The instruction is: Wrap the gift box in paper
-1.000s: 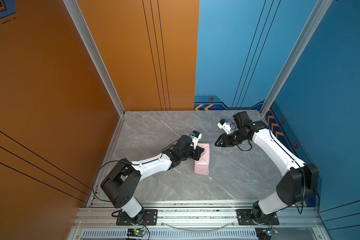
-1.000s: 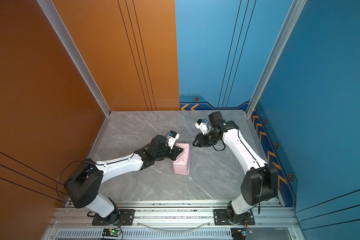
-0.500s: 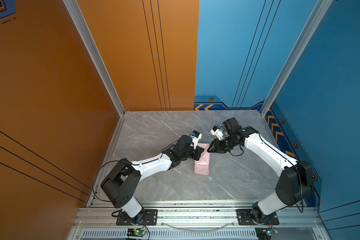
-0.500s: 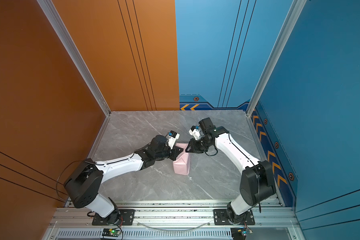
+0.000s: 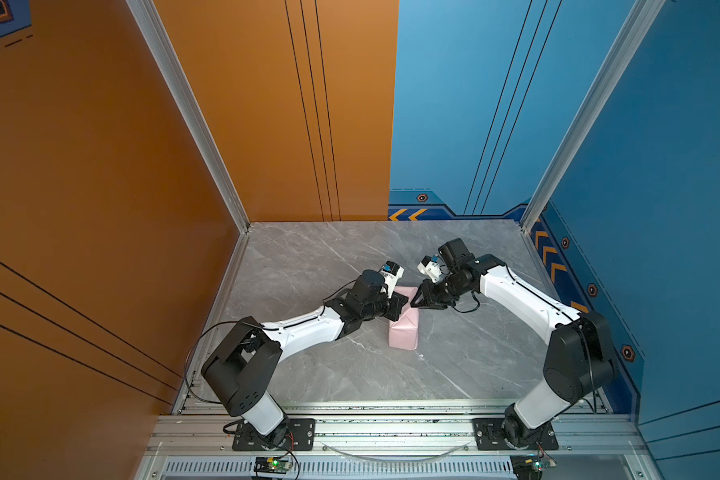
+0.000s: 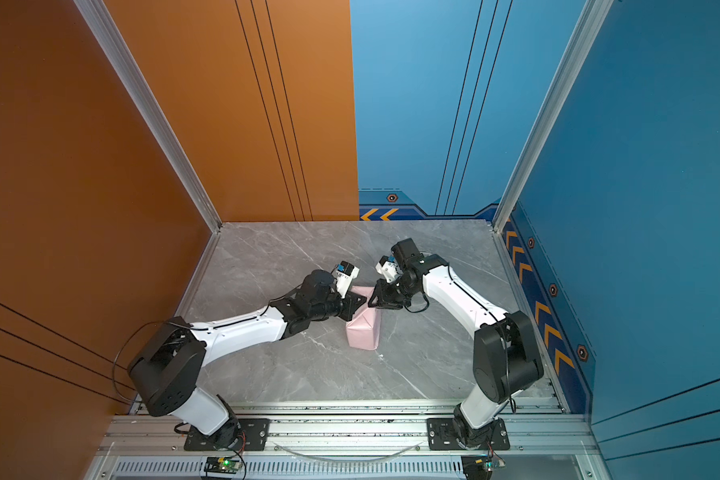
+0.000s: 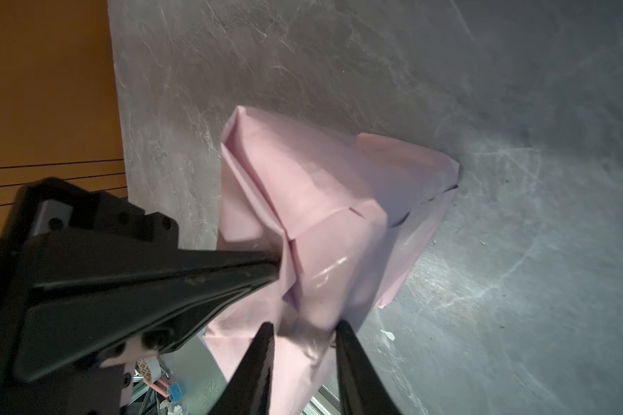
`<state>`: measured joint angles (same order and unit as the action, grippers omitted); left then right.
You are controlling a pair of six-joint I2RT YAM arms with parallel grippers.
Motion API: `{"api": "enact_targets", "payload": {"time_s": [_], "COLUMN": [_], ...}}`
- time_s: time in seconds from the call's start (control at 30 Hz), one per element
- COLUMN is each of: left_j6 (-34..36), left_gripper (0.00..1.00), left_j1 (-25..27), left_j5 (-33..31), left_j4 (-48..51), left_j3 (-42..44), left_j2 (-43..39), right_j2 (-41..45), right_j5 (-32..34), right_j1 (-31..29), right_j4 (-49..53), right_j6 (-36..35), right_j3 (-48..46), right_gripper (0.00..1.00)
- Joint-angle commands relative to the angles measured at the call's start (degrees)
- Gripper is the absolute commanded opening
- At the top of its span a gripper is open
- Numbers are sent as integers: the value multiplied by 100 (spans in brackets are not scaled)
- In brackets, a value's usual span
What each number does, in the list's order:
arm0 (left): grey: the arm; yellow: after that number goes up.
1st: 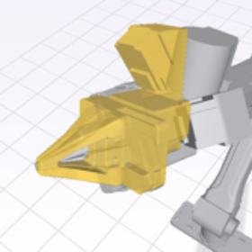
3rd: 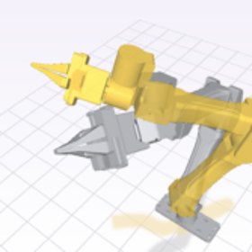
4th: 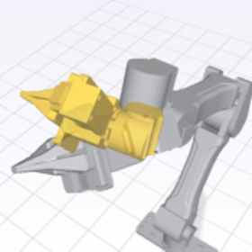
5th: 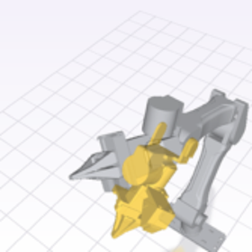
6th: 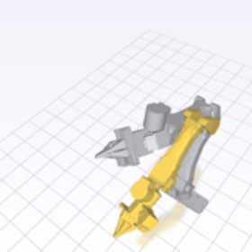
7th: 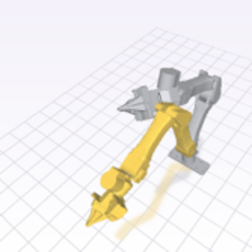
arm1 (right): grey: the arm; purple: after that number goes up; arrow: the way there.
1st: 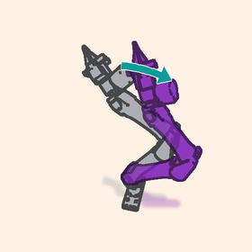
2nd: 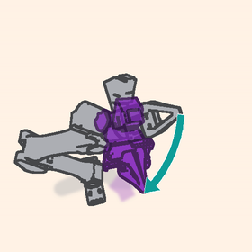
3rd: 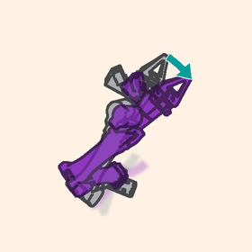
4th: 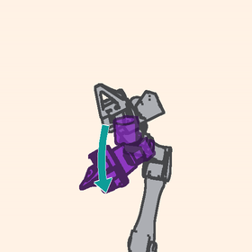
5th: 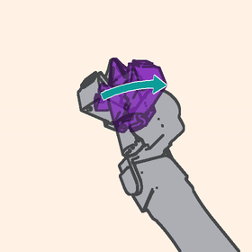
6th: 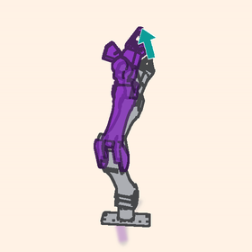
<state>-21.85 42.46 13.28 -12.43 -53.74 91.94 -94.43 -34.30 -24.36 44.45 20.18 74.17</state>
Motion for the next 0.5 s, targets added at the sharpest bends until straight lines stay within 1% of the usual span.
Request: {"api": "enact_targets", "payload": {"time_s": [0.0, 0.1, 0.13, 0.33, 0.4, 0.43, 0.47], "left_j6": [123, 124, 124, 110, 111, 111, 114], "left_gripper": [0, 0, 0, 0, 0, 0, 0], "left_j1": [41, 43, 40, 60, 59, 60, 55], "left_j5": [-291, -291, -292, -302, -324, -328, -333], "left_j4": [1031, 1017, 1015, 992, 983, 980, 972], "left_j3": [147, 157, 155, 170, 179, 170, 170], "left_j2": [245, 246, 245, 258, 230, 211, 206], "right_j2": [-70, -17, -28, -111, -77, -22, 34], "right_j5": [269, 350, 346, 337, 357, 321, 305], "right_j1": [-94, -126, -128, -122, -113, -113, -113], "right_j4": [-4, -18, -43, -153, -193, -235, -280], "right_j6": [125, 144, 152, 231, 267, 273, 290], "right_j3": [-78, -67, -78, -225, -252, -254, -255], "right_gripper": [34, 34, 32, 16, 16, 18, 22]}}
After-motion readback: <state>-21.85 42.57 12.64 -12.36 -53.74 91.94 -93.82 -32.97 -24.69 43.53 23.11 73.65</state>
